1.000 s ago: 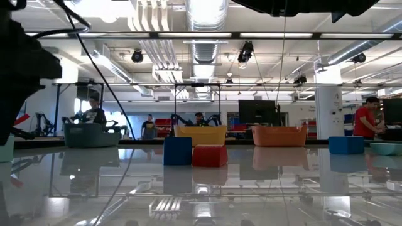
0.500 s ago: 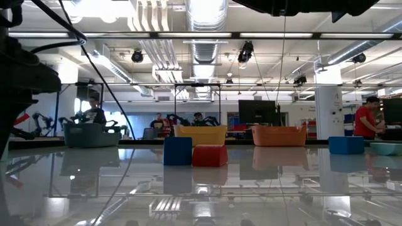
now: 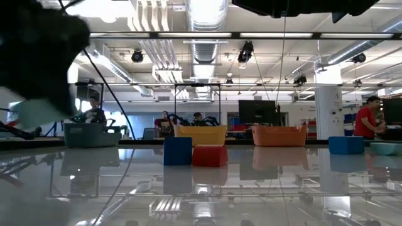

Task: Sort & place blocks by color
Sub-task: Put the small light blue rectangular block into the yellow bin

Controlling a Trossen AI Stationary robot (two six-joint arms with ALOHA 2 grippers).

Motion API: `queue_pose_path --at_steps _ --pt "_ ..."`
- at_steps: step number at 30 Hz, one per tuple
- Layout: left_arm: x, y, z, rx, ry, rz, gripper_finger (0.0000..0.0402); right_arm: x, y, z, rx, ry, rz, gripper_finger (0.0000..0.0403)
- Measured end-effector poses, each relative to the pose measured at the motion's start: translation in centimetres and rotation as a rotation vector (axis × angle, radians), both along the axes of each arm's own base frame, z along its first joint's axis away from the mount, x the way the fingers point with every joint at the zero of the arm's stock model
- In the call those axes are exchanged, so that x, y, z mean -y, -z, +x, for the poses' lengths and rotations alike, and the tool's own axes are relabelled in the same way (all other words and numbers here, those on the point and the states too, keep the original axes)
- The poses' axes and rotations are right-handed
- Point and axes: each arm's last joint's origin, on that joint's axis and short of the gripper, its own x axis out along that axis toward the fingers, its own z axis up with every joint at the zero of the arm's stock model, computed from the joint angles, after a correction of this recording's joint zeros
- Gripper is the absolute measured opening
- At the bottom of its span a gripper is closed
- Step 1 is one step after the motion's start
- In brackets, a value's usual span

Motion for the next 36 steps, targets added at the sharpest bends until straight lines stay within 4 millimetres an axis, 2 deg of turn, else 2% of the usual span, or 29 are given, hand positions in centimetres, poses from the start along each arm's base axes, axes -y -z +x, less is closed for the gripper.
queue_pose_path --at_steps 3,8,12,17,21,23,29,36 --pt "-0.1 -1.6 0.7 0.155 0.148 0.21 0.012 -0.2 0.3 0.0 -0.036 -0.059 0.021 0.0194" --pt "-0.4 -4.6 2.4 0.311 0.381 0.487 0.012 -0.9 1.4 0.3 -0.111 -0.313 0.174 0.0194" --pt "-0.5 -6.6 4.4 0.397 0.592 0.684 0.012 -1.5 4.0 1.9 -0.141 -0.383 0.294 0.0194" --pt "-1.2 -8.0 6.0 0.542 0.792 0.884 0.012 -1.9 6.2 4.3 -0.064 -0.412 0.343 0.0194" --pt "-2.7 -8.4 6.6 0.651 0.754 0.963 0.012 -2.0 7.8 6.1 -0.042 -0.421 0.378 0.0194" --pt "-3.7 -8.3 6.8 0.682 0.724 0.964 0.012 -1.9 8.0 7.0 -0.04 -0.422 0.393 0.0194" --pt "-5.6 -8.3 7.4 0.735 0.651 0.91 0.012 -1.7 7.2 8.9 -0.016 -0.423 0.434 0.0194" --pt "-6.6 -8.7 7.7 0.78 0.576 0.903 0.012 -1.3 6.4 9.4 0.02 -0.371 0.422 0.0194"
